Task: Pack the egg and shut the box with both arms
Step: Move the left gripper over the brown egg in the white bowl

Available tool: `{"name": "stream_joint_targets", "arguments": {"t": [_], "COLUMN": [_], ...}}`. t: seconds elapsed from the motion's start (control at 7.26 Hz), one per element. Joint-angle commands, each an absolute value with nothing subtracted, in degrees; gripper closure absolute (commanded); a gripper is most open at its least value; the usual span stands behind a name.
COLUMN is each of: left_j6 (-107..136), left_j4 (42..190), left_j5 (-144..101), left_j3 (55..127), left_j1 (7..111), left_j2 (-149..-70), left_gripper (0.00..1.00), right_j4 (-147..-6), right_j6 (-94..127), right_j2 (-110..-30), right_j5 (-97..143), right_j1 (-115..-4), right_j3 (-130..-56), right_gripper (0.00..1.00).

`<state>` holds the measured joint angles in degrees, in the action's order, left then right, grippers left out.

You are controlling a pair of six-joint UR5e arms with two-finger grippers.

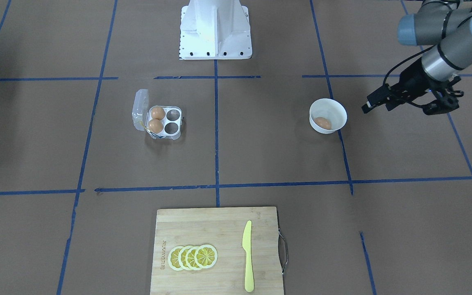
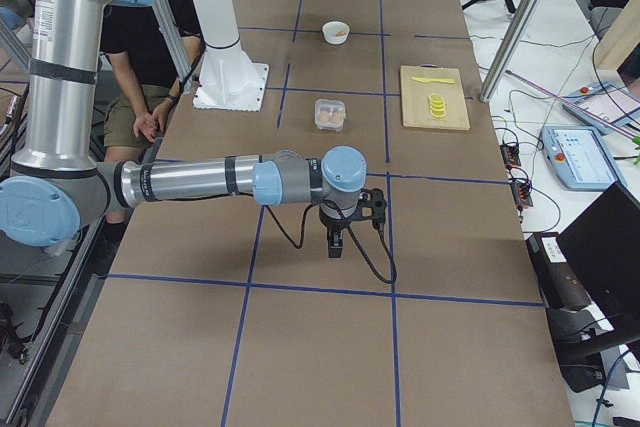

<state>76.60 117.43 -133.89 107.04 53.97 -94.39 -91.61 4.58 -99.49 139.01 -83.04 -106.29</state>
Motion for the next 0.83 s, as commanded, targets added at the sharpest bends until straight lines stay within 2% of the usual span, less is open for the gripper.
{"name": "stream_joint_targets", "arguments": {"t": [0.0,0.41,0.69], "left_j6": [91.36,104.66,107.40], "left_j4": [118.56,120.67,120.59], "left_j5": [-121.36,-112.77,-111.36], "left_j3": [107.40,107.66,107.58], "left_j1": [46.69,40.00,37.45], "left_j2": [-95.54,-95.19,-95.01], "left_gripper": [0.01,0.03,0.18], "right_j4": [-91.58,-91.50,-86.58], "right_j6": [4.48,4.22,4.57], "right_j2": [-98.88,-98.79,-99.49], "right_j5": [138.96,139.31,139.66], "right_j1": [-82.97,-82.88,-82.88], "right_j3": [-106.08,-106.35,-106.00], "right_gripper": [0.00,0.00,0.00]}}
